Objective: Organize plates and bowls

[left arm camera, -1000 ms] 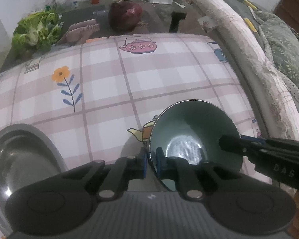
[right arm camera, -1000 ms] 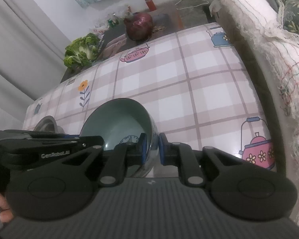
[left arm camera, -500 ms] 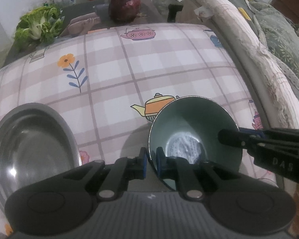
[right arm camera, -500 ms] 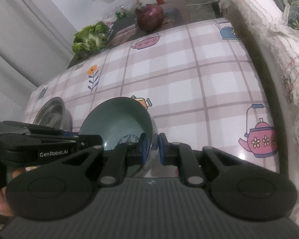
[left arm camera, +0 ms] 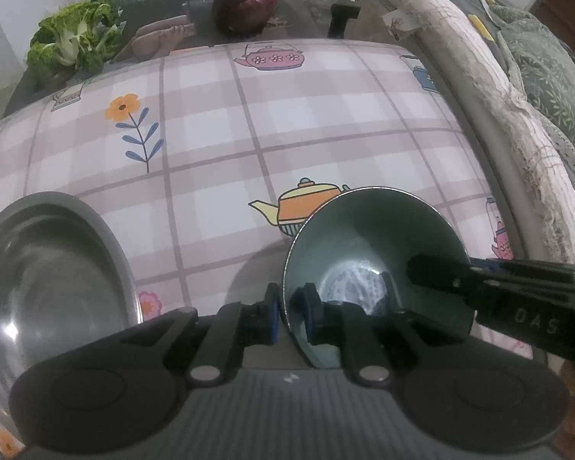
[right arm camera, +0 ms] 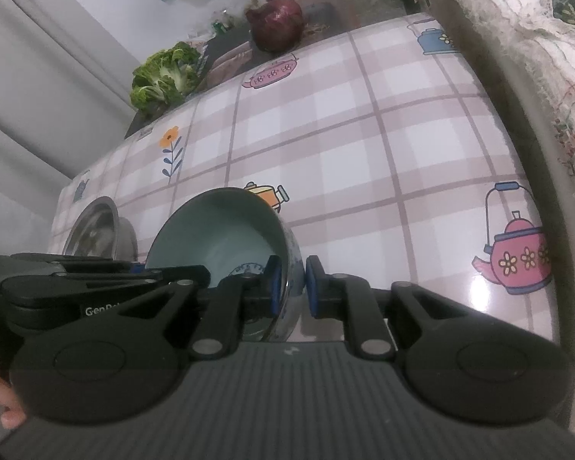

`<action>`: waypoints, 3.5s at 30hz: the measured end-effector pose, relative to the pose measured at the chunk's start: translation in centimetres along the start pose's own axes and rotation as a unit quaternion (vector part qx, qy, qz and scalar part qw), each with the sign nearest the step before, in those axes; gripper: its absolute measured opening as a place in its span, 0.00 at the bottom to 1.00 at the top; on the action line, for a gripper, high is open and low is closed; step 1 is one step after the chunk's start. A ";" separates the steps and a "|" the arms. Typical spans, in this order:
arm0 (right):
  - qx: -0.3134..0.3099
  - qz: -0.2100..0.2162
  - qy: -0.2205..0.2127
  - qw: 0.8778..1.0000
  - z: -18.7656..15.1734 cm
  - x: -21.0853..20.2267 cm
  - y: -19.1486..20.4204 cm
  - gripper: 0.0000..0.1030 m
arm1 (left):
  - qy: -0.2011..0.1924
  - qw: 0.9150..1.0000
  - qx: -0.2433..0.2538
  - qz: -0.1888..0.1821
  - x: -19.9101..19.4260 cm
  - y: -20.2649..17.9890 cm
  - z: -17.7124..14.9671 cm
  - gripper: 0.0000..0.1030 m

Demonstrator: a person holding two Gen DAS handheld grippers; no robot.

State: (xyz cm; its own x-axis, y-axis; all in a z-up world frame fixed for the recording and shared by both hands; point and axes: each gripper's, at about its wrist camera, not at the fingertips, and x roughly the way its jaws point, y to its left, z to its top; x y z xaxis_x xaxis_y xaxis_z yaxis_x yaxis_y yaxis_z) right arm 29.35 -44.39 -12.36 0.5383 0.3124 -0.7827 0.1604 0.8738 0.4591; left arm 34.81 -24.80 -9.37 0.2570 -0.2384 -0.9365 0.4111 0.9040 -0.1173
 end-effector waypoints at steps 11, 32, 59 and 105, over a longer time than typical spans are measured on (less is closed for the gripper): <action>-0.020 -0.021 -0.001 1.000 -0.1 0.1 0.8 0.12 | -0.005 1.000 -0.005 -0.001 -0.4 -0.1 0.0 0.13; -0.030 -0.030 -0.016 0.999 0.9 -1.7 2.0 0.11 | -0.018 1.000 -0.010 -0.014 -2.0 0.1 -0.1 0.12; 0.002 -0.015 -0.008 1.000 -1.3 -0.4 0.5 0.16 | 0.011 0.999 -0.025 -0.026 0.1 0.4 -0.8 0.14; -0.092 0.003 -0.027 0.995 0.2 -2.6 16.5 0.13 | -0.086 0.989 -0.119 -0.024 -11.7 12.3 -3.6 0.14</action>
State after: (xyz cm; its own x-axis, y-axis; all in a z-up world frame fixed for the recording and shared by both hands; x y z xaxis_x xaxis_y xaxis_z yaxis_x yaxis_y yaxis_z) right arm 30.73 -30.90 -2.65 0.5838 0.3021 -0.7536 0.0045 0.9270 0.3751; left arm 33.73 -9.63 -1.06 0.3953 -0.3212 -0.8606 0.2141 0.9433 -0.2537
